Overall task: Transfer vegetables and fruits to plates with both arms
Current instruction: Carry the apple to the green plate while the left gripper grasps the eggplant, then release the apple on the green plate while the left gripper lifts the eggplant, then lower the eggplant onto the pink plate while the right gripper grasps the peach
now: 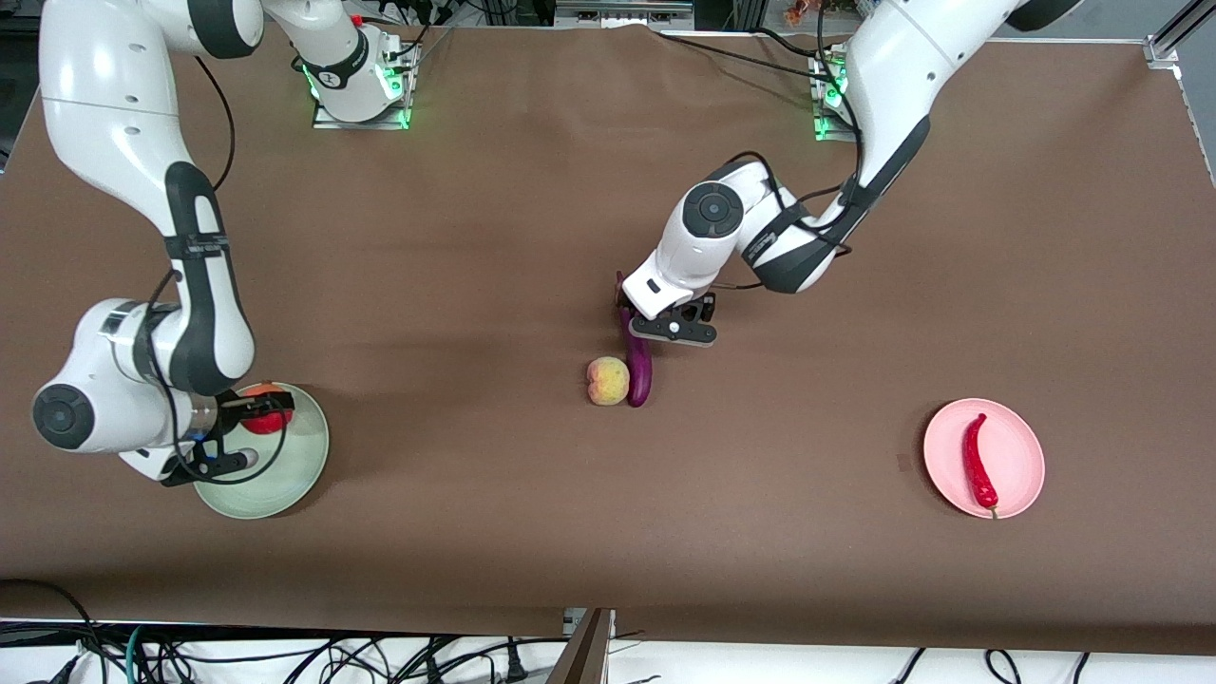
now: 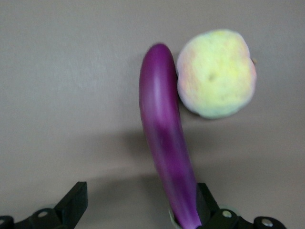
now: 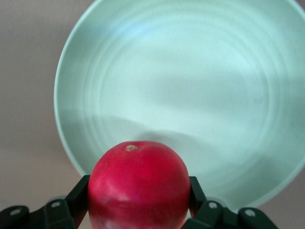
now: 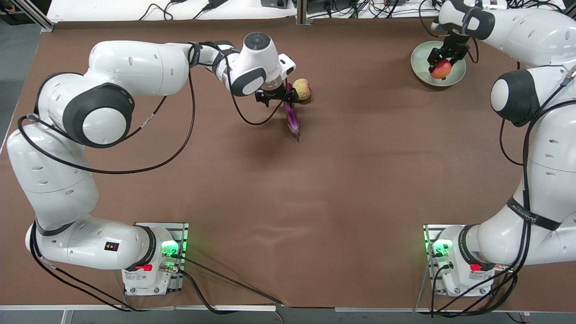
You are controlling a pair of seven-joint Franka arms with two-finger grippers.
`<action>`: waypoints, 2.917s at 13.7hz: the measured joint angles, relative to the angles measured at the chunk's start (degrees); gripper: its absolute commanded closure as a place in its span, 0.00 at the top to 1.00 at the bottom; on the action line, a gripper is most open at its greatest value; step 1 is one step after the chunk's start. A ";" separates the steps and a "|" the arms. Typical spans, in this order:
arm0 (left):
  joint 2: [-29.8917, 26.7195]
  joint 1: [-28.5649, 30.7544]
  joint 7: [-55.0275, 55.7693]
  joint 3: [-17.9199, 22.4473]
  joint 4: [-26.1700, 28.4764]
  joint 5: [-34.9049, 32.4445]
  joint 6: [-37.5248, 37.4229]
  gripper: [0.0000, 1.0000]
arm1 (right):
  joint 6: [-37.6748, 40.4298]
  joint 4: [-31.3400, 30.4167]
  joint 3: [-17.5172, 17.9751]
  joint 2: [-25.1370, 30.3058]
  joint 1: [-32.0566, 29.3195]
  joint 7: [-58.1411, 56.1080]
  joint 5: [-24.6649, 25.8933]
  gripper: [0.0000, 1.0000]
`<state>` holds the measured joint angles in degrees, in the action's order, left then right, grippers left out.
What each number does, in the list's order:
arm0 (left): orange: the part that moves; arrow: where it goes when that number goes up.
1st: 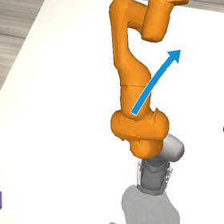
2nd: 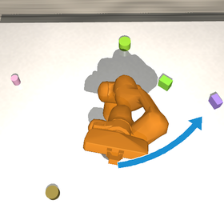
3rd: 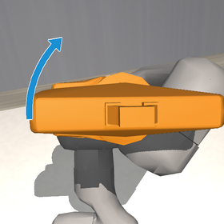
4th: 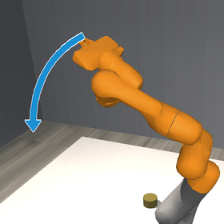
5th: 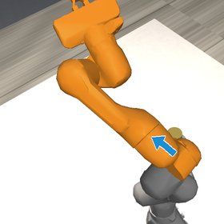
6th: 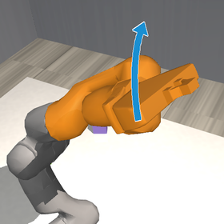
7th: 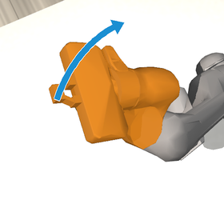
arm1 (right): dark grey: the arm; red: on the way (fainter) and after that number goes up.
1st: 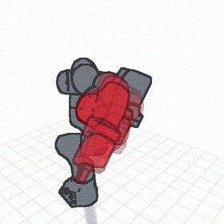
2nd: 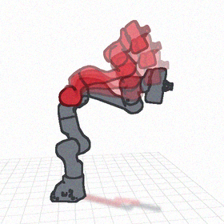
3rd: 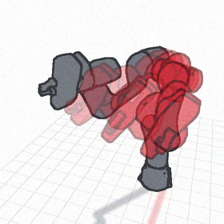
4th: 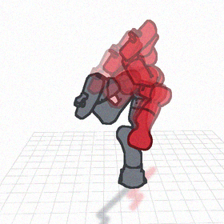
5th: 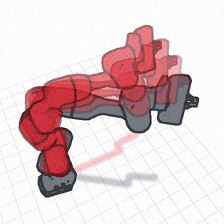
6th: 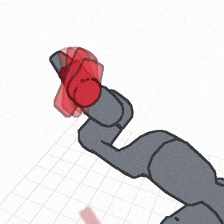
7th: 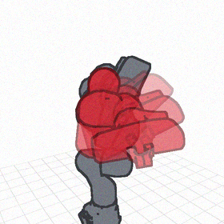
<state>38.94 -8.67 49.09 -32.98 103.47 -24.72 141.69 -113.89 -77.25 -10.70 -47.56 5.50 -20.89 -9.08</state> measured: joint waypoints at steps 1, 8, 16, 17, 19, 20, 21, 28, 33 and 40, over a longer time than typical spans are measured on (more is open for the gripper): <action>1.30 0.01 1.56 0.26 -0.46 -1.74 1.59 1.00 | -2.33 0.00 0.20 -0.75 0.18 0.00 0.00 0.94; 4.89 -8.98 4.78 6.65 -1.43 -2.52 6.48 0.07 | -2.21 1.89 0.81 0.21 0.27 0.03 -0.44 1.00; 0.87 -2.29 4.94 7.77 -4.29 -2.52 -3.14 0.00 | 0.33 3.29 9.12 0.97 2.28 16.26 -1.30 1.00; -0.92 -0.17 4.57 7.68 -4.49 -2.52 -5.65 0.00 | 0.30 3.29 10.28 0.97 2.99 19.57 -1.31 1.00; -3.99 3.46 2.42 7.62 -4.84 -2.52 -10.42 0.00 | 0.04 3.29 11.30 0.96 5.77 27.03 -1.35 1.00; -5.01 5.14 -0.06 7.64 -5.67 -2.52 -13.69 0.00 | -0.77 3.32 11.48 0.97 7.81 31.15 -1.38 1.00; -5.54 6.65 -3.31 7.65 -7.16 -2.52 -17.34 0.00 | -2.46 3.34 11.57 0.97 10.19 35.64 -1.41 1.00; -3.65 21.43 -30.44 8.77 -14.77 -2.52 -23.80 0.00 | -19.91 3.28 11.69 -0.36 25.57 60.98 -1.41 1.00; -0.38 27.35 -35.19 8.60 -13.06 -2.52 -25.87 0.01 | -30.17 3.12 11.65 -3.89 32.57 69.73 -1.35 1.00; 0.69 31.64 -36.90 8.60 -11.80 -2.52 -22.56 0.02 | -31.31 3.08 10.92 -4.88 34.13 70.50 1.28 1.00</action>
<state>39.62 22.96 12.19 -24.39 91.66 -27.25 119.13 -145.20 -74.17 0.22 -52.44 39.63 49.60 -7.80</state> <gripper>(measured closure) 0.648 0.000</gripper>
